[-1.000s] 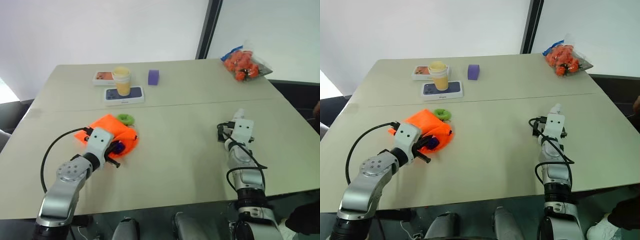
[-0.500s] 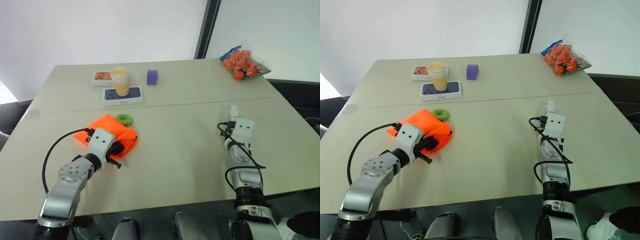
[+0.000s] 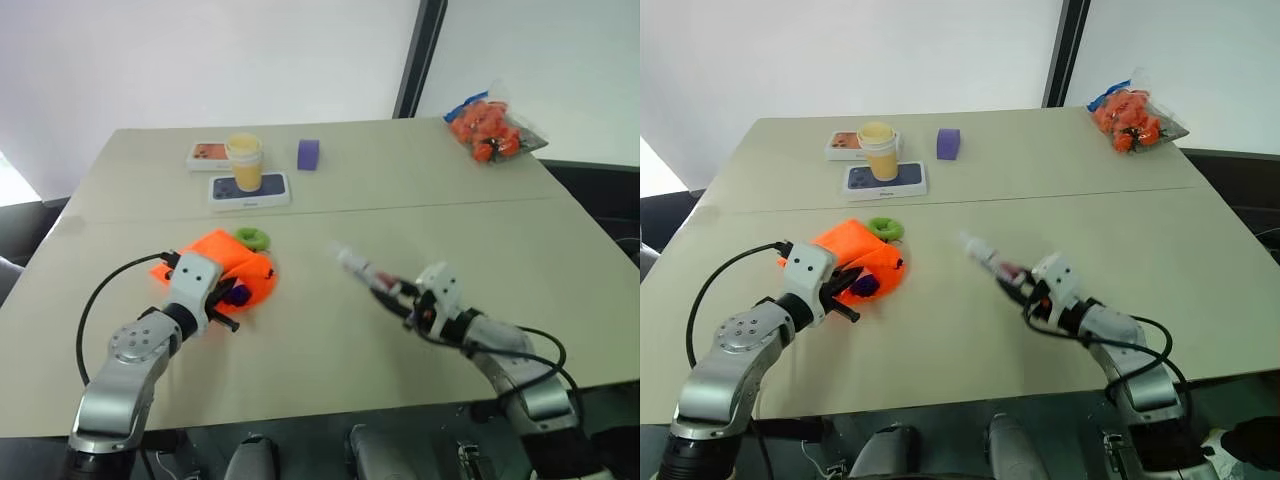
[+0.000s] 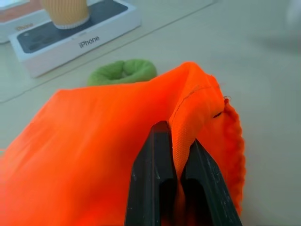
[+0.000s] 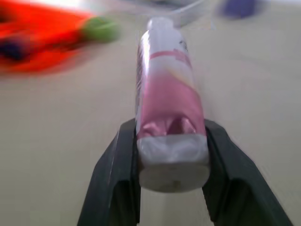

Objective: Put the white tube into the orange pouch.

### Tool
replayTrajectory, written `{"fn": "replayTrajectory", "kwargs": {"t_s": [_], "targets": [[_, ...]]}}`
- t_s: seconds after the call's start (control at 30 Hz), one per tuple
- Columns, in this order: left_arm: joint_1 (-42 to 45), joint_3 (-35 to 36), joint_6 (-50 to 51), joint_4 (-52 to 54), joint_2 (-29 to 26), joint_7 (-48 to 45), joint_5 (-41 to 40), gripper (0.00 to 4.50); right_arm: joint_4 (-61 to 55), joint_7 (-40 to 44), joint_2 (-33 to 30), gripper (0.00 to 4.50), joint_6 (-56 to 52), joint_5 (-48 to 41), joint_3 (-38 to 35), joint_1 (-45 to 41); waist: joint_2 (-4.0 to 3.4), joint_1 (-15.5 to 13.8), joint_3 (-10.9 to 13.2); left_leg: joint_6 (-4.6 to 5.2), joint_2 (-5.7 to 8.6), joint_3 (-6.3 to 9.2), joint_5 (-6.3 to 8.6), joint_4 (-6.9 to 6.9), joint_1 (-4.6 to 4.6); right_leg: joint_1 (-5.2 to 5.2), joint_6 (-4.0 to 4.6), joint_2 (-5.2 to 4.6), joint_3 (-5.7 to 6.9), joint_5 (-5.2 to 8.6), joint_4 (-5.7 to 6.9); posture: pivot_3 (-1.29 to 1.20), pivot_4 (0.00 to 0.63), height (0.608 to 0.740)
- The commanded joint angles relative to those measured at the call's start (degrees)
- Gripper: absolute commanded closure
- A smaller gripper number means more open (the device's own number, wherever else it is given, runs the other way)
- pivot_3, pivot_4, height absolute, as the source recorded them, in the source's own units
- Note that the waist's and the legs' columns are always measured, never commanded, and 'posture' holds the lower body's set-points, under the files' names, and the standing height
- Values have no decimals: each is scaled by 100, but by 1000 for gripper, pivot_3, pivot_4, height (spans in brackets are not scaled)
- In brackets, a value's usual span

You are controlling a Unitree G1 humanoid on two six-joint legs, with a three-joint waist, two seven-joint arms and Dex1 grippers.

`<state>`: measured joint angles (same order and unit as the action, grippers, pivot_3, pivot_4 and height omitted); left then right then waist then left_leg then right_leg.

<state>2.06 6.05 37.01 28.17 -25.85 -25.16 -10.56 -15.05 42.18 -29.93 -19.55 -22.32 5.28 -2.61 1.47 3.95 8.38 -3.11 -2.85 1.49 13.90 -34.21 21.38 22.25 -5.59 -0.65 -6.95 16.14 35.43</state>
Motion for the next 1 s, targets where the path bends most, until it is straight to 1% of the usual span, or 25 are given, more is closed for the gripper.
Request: {"fn": "replayTrajectory", "kwargs": {"t_s": [0.03, 0.17, 0.23, 0.4, 0.57, 0.8, 1.0], "targets": [[41, 123, -32, 142, -26, 12, -116, 4500, -675, 267, -93, 3295, -407, -307, 158, -141, 12, 5, 5, 0, 1, -2, 0, -1, -2, 1, -2, 0, -3, 1, -2, 0, 150, 723], [43, 99, -22, 224, -14, 9, -232, 4500, -672, 206, 281, 3295, -646, 46, 927, -641, 29, 12, 7, -1, 1, 10, 0, -2, -7, 8, 8, 9, -3, -6, -2, 0, 150, 723], [30, 91, -27, 264, -19, -2, -277, 4500, -521, 136, 457, 3295, -778, 141, 1100, -847, 28, 1, 7, -1, 1, 14, 0, 0, -6, 13, 12, 11, -2, -8, -2, 0, 150, 723], [-2, 62, -16, 363, -39, -16, -381, 4500, -137, -54, 806, 3295, -791, 300, 1175, -1161, 29, -65, 7, -2, 4, 13, 0, 3, 6, 17, 22, 3, 4, -13, -21, 0, 150, 723], [-30, -111, 122, 605, -11, -108, -590, 4500, 401, -169, 1238, 3295, -719, 476, 1279, -1547, 29, -62, 7, -2, 4, 10, 0, 6, 6, 13, 21, 2, 3, -14, -19, 0, 150, 723], [-23, -524, 397, 964, 24, -154, -791, 4500, 783, -261, 1616, 3295, -713, 649, 1345, -1836, 29, -30, 7, -2, 4, 12, 0, 5, 2, 12, 21, 5, 4, -14, -11, 0, 150, 723], [49, -727, 598, 1121, 81, -100, -931, 4500, 954, -277, 1882, 3295, -702, 794, 1469, -2066, 29, -3, 7, -2, 4, 13, 0, 6, 3, 12, 20, 6, 4, -15, -9, 0, 150, 723]]}}
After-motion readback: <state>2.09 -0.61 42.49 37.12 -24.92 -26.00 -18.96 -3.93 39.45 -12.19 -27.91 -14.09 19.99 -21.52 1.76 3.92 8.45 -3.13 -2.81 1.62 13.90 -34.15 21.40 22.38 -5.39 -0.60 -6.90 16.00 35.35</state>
